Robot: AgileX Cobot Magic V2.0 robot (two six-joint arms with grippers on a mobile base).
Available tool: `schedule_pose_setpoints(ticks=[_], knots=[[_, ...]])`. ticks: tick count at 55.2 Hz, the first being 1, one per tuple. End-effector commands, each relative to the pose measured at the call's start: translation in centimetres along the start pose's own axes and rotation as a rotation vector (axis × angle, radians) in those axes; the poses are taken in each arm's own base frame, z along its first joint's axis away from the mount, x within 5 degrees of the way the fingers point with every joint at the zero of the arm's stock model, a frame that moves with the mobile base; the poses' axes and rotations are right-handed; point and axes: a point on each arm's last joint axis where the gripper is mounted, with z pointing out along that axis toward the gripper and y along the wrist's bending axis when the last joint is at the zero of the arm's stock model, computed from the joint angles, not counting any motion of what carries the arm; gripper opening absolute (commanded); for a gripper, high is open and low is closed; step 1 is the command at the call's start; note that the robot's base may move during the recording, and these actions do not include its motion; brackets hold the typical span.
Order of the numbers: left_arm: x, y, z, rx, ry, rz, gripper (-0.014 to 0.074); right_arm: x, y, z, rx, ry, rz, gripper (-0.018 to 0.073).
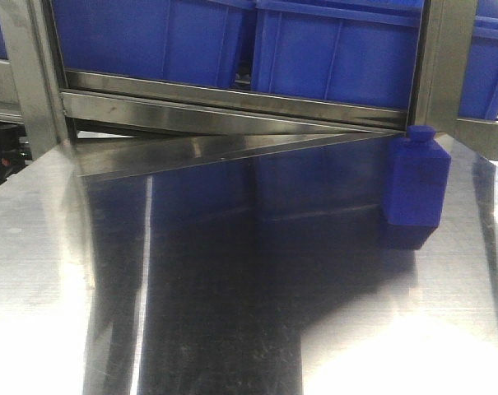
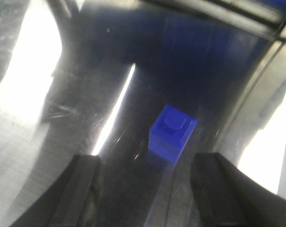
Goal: Pick and sort blue part to right shelf
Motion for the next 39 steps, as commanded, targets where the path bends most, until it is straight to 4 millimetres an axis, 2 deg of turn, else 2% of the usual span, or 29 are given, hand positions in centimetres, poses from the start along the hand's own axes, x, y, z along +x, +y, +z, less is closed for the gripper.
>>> schedule_pose_setpoints(ticks=[1,13,24,39], knots=[[-1.8,-0.2,-0.8,0.02,-0.135,-0.007,0.0302,-2.3,0.1,-0.2,-0.002,-0.031,0.037,0.0522],[-0.6,0.1,-2.5,0.0,-0.166,0.031,0.0301,-4.6,-0.1,2.0,0.055,0.087,0.136,0.0522],[0.9,0.3,-3.9,0.0,-0.21,0.029,0.03,-6.2,-0.7,5.0,0.169,0.244,0.225,0.0522],[1.3,0.4,-4.2,-0.002,-0.219,0.033,0.03,-7.6,-0.7,9.8,0.224,0.341,0.302,0.0525]])
